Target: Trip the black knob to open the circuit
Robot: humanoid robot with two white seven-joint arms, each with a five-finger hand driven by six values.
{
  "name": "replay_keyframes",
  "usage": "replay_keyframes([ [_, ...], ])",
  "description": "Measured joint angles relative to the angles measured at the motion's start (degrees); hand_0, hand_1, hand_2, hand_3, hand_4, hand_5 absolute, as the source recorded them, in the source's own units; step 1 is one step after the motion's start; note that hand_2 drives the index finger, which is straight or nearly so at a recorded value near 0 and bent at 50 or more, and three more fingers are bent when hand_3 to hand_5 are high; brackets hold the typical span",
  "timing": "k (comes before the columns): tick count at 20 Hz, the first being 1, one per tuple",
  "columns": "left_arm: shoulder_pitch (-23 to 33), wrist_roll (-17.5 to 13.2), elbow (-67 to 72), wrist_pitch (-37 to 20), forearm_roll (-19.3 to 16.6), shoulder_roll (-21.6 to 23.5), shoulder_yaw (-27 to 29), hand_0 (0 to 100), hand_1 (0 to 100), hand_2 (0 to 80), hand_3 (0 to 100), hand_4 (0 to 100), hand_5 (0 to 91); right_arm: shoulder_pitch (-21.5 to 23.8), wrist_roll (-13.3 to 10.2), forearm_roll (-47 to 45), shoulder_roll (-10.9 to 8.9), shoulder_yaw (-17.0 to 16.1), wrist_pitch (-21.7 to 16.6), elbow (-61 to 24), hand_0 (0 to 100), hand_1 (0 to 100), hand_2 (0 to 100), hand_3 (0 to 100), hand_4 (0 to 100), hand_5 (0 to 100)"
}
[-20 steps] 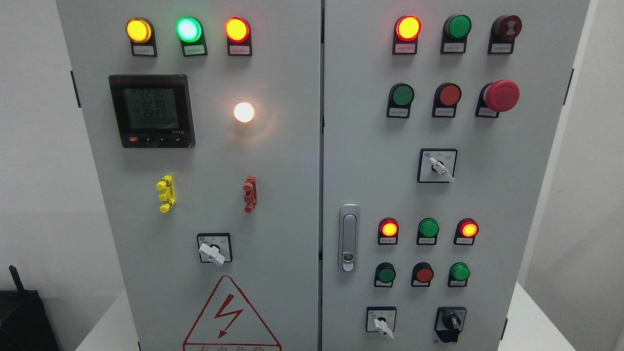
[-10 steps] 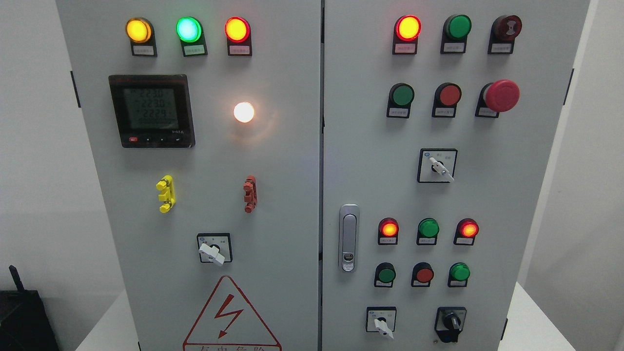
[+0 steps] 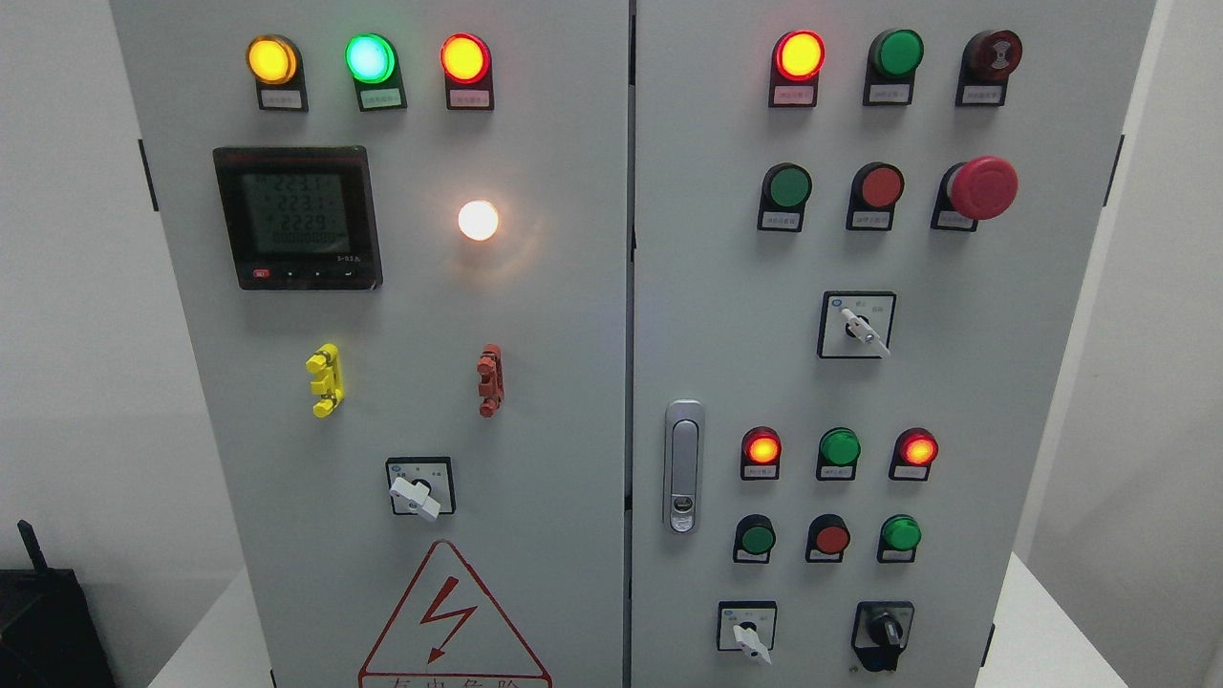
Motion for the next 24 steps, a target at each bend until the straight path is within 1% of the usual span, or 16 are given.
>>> replay_keyframes([
  [7,0.0,0.0,0.0,0.0,0.0,0.0,0.0,12,39,0.0,0,0,0.0,2.7,-1.0,-0.2,0.07,0.0,-0.3,-14.3,0,23,0,7,0,0],
  [9,0.0,0.0,0.0,0.1,0.0,0.0,0.0,12,39,0.0,0,0,0.0,3.4,-1.7,-0.3,0.11,0.0,-0.3,-18.7,0,23,0,8,0,0],
  [15,0.0,0.0,0.0,0.1,0.0,0.0,0.0,12,39,0.0,0,0,0.0,4.7,-2.0,-0.2,0.2,0.0,-0.5,-30.9,0,22,0,11,1,0],
  [17,0.0,0.0,0.0,0.1,0.0,0.0,0.0,12,39,0.0,0,0,0.0,5.0,-2.0,-0.2,0.23,0.0,-0.5,-34.6,0,22,0,14,4,0],
  [18,0.0,0.0,0.0,0.1,0.0,0.0,0.0,12,39,0.0,0,0,0.0,5.1,-2.0,-0.2,0.25,0.0,-0.4,-36.6,0,23,0,18,9,0],
  [20,0.0,0.0,0.0,0.1,0.0,0.0,0.0,12,39,0.0,0,0,0.0,5.4,-2.1,-0.2,0.29,0.0,-0.2,-40.6,0,23,0,22,15,2],
  [24,0.0,0.0,0.0,0.1,0.0,0.0,0.0,12,39,0.0,0,0,0.0,6.2,-2.1,-0.1,0.34,0.0,0.0,-48.0,0,23,0,25,20,7],
])
